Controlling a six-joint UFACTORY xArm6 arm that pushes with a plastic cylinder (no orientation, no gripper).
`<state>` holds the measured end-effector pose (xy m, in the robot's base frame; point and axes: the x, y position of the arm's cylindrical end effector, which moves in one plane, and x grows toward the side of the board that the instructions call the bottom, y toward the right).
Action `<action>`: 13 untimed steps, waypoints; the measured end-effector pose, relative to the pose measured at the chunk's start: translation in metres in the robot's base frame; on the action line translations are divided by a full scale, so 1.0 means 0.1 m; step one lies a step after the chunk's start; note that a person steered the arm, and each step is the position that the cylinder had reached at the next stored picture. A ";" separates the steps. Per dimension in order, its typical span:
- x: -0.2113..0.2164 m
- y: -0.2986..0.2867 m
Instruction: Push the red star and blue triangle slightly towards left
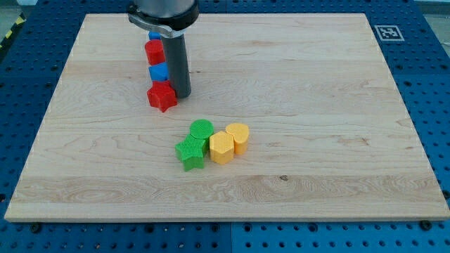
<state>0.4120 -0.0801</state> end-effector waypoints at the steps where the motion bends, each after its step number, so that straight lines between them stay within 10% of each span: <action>1: 0.00 -0.08; 13: -0.17 -0.01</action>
<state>0.3955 -0.0814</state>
